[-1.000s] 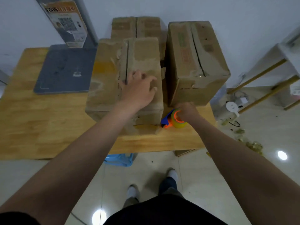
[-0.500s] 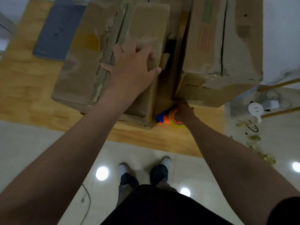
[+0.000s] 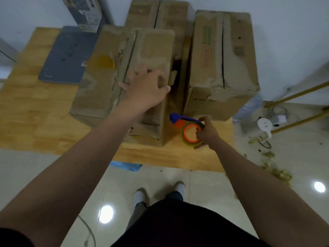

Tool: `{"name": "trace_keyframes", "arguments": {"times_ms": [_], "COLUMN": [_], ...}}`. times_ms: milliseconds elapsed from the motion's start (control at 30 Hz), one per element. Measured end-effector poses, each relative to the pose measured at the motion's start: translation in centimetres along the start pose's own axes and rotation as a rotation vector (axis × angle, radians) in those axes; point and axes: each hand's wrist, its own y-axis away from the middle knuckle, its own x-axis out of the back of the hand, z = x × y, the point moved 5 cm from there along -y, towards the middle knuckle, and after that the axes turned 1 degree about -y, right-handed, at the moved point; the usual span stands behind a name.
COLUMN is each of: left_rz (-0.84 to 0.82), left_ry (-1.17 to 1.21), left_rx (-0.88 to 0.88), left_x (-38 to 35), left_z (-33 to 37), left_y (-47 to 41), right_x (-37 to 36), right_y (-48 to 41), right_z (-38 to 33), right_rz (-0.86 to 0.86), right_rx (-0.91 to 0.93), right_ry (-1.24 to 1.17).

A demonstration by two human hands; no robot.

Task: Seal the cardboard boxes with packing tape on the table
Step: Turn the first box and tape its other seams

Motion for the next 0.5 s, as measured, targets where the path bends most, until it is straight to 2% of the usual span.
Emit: {"name": "trace_keyframes", "arguments": {"times_ms": [233, 400, 500], "left_rz": [-0.053, -0.098, -0.277], "left_ry": [0.369, 0.628, 0.756], "left_rx": [-0.063, 0.019, 0.108], "left_x": [2.6, 5.6, 6.8], "left_z": [-1.1, -2.6, -3.4], "left_y": [3.0, 4.5, 5.7], "right_x": [3.3, 4.3, 3.8], "right_y": [8.7, 14.5, 17.6], "right_z": [-5.0, -9.8, -12.8], "right_rz": [0.201, 0.26, 0.251], "right_rx": [0.098, 0.245, 0.331], "right_ry": [-0.405, -0.544, -0.598]}}
